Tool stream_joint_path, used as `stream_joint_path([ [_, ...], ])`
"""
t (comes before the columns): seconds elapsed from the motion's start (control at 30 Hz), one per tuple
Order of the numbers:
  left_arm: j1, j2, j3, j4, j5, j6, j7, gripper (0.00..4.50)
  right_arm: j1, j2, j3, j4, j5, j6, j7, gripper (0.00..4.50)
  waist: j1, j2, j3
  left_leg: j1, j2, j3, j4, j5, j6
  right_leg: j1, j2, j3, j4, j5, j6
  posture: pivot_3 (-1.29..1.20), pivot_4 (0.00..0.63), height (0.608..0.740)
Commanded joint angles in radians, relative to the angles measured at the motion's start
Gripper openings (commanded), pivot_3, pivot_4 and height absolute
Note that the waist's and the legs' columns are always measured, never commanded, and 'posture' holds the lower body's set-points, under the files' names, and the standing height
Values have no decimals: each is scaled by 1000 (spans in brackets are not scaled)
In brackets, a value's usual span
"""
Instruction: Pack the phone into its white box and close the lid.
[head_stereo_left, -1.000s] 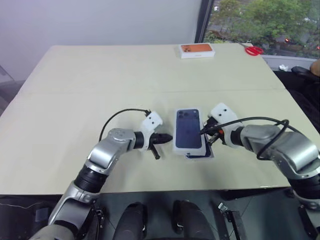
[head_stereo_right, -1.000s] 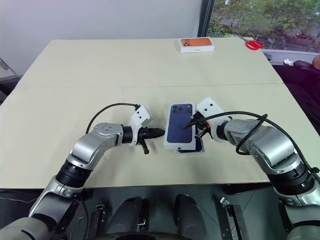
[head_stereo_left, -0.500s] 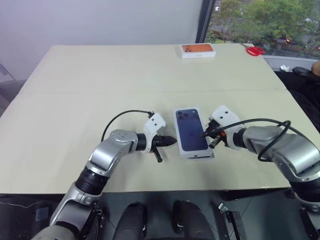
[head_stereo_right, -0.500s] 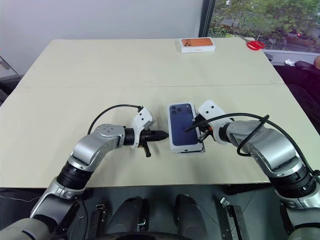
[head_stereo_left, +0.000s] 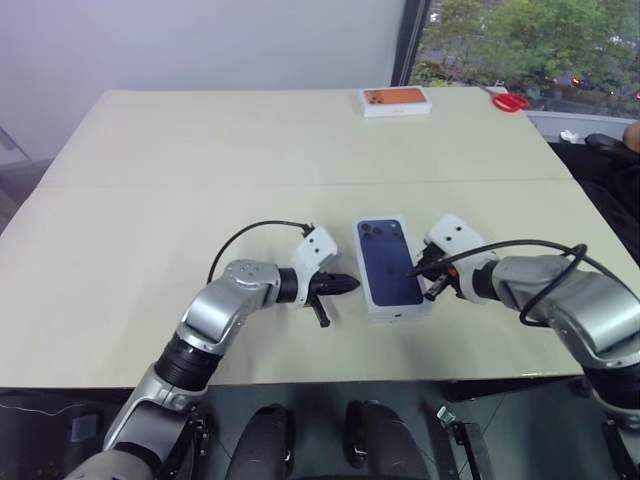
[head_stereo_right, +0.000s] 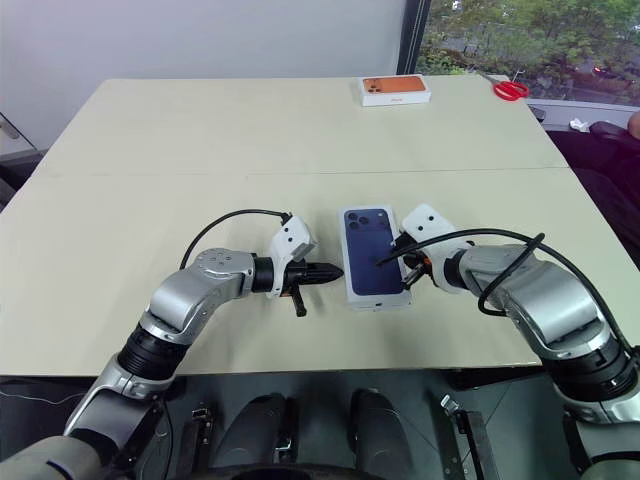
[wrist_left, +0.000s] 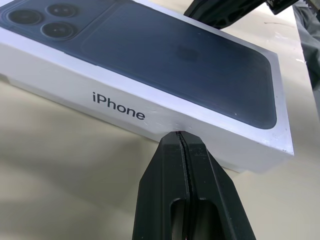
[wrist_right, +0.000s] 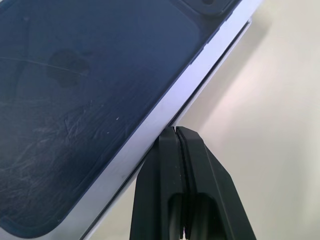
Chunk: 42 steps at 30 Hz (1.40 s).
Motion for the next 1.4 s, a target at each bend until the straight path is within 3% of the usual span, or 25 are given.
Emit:
stream_joint_path([
  [0.03, -28, -14, -13, -47, -30, -4, -18, 0, 1, 0, -20, -55, 0, -1, 23, 38, 0, 0, 0, 0, 0, 0, 0, 0, 0, 0, 0, 0, 0, 0, 0, 0, 150, 740],
  [1.17, -41, -18, -15, 16, 4, -36, 2, 0, 15, 37, -22, -44, -51, 14, 33, 38, -1, 0, 0, 0, 0, 0, 0, 0, 0, 0, 0, 0, 0, 0, 0, 0, 150, 740],
  [1.4, -48, 35, 71, -9, -61, -9, -36, 0, 60, -92, -91, -37, -92, -60, 91, 38, 0, 0, 0, 0, 0, 0, 0, 0, 0, 0, 0, 0, 0, 0, 0, 0, 150, 740],
])
